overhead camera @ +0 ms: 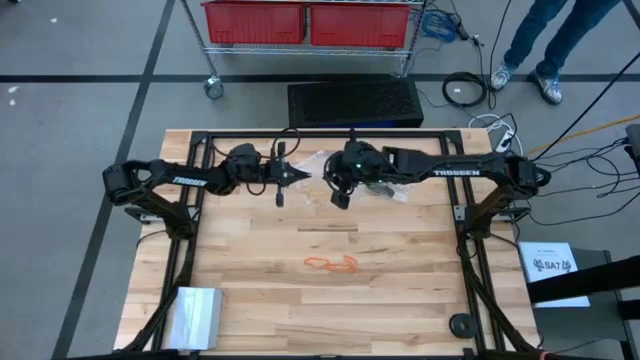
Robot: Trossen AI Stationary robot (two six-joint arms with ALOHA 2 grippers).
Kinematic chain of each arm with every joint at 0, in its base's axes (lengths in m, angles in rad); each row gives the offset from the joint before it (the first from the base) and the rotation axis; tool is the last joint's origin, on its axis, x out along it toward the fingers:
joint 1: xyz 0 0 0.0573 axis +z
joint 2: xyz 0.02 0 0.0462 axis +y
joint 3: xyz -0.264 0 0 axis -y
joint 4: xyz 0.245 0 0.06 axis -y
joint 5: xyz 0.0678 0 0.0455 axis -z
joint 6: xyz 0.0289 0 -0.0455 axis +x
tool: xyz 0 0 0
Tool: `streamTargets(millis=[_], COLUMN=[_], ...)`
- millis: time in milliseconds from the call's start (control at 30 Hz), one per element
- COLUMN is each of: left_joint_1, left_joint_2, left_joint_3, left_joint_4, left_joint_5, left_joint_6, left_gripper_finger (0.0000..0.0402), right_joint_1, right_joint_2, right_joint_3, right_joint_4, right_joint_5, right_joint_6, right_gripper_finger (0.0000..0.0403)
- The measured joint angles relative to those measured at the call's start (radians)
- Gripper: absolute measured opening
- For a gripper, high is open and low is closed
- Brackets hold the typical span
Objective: Sort rubber bands
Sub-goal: Open the bottom zip bag
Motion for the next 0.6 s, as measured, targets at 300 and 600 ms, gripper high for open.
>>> streamTargets(millis=[300,600], left_joint_1=[0.001,0.002], left_joint_2=[0.0,0.0], left_joint_3=[0.001,0.0], left_joint_4=[-0.007,-0.008], left_joint_5=[-0.007,-0.015], left_joint_6=[0.0,-0.008], left_gripper_finger=[0.0,0.0], right_joint_1=[0.006,0.025], right_joint_2=[-0.07,-0.073], right_joint_3=[0.0,0.0], right_joint_4=[-0.231,-0.394], right_joint_5=[0.026,0.026], right_joint_6=[0.065,0.101], right_gripper_finger=[0.0004,0.0004])
